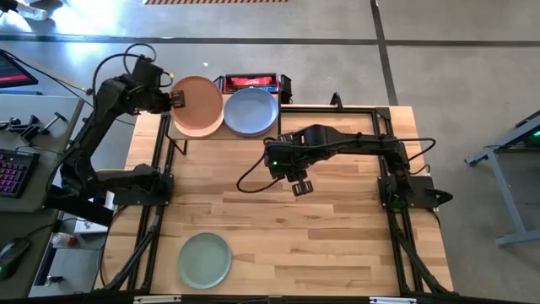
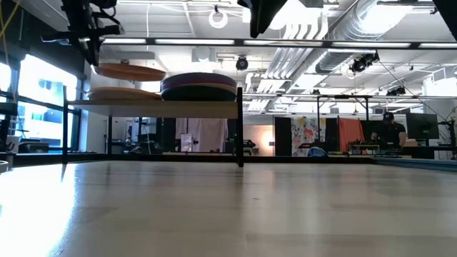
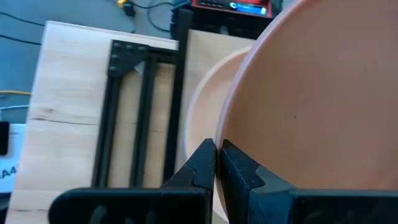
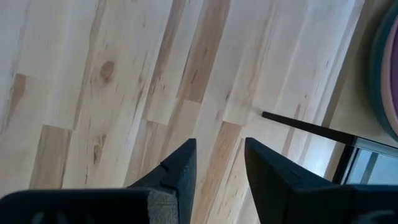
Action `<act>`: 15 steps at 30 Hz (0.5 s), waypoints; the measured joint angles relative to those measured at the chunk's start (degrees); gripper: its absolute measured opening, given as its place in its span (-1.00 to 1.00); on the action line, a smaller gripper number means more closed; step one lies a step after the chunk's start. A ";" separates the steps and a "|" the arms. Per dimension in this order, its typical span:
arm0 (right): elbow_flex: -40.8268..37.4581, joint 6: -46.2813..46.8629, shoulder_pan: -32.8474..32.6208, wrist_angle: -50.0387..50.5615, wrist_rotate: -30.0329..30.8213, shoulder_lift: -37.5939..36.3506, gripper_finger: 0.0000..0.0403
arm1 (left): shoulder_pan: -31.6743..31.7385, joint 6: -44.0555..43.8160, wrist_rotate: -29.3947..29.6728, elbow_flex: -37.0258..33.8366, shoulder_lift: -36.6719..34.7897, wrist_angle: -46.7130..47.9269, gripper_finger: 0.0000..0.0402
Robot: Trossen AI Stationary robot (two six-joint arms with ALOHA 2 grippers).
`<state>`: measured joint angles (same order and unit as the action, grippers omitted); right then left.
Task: Place and stack plates onto a shelf
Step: Stack the light brown plate on top the light orange plate on the shelf
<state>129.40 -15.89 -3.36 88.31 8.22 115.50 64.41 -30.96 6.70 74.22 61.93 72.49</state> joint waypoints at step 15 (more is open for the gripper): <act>0.00 0.02 0.00 -0.74 -0.23 0.02 -0.43 | 2.92 2.12 -0.93 0.00 4.00 3.31 -0.98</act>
<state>129.40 -15.88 -3.36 87.57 7.99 115.52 67.33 -28.84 5.77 74.22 65.94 75.80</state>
